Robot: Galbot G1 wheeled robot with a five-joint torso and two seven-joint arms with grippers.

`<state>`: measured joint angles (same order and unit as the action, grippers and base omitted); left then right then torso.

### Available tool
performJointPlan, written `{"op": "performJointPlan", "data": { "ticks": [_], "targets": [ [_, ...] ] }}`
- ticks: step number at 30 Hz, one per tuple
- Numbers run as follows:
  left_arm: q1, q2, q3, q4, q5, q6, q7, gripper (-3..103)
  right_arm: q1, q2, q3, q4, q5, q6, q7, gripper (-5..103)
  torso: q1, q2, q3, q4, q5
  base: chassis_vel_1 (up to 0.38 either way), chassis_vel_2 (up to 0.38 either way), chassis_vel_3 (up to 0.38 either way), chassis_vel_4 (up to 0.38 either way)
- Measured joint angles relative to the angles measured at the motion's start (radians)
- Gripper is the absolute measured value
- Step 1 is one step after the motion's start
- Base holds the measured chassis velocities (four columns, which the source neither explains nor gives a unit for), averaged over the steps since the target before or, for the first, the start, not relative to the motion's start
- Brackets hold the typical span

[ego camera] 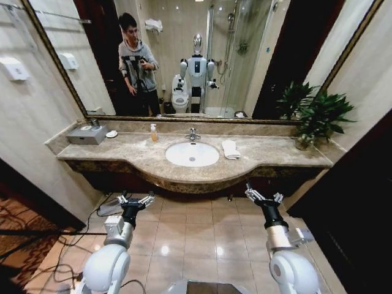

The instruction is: Pick up the towel from the sink counter and wipe the mirror surface.

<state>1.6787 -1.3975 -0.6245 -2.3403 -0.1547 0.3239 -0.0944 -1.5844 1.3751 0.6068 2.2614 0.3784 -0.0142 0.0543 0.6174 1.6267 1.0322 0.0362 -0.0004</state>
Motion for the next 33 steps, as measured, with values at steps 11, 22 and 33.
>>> {"op": "performJointPlan", "data": {
  "ticks": [11, 22, 33],
  "targets": [
    [0.0, 0.0, 0.0, 0.0, 0.0, 0.0, 0.0, 100, 0.106, -0.068, -0.027, -0.063, 0.065, -0.064, 0.055, 100, 0.0, 0.0, 0.0, -0.0002, 0.0004, -0.174, 0.163, 0.165, -0.166],
    [0.0, 0.0, 0.0, 0.0, 0.0, 0.0, 0.0, 100, 0.153, -0.05, -0.061, -0.108, 0.041, -0.082, 0.05, 100, 0.0, 0.0, 0.0, -0.0004, -0.0003, -0.201, 0.202, 0.206, -0.205],
    [0.0, 0.0, 0.0, 0.0, 0.0, 0.0, 0.0, 100, 0.376, -0.197, -0.12, -0.278, 0.139, -0.268, 0.082, 100, 0.001, 0.0, 0.0, -0.0006, 0.0005, -0.119, 0.105, 0.092, -0.085]
  ]
}}
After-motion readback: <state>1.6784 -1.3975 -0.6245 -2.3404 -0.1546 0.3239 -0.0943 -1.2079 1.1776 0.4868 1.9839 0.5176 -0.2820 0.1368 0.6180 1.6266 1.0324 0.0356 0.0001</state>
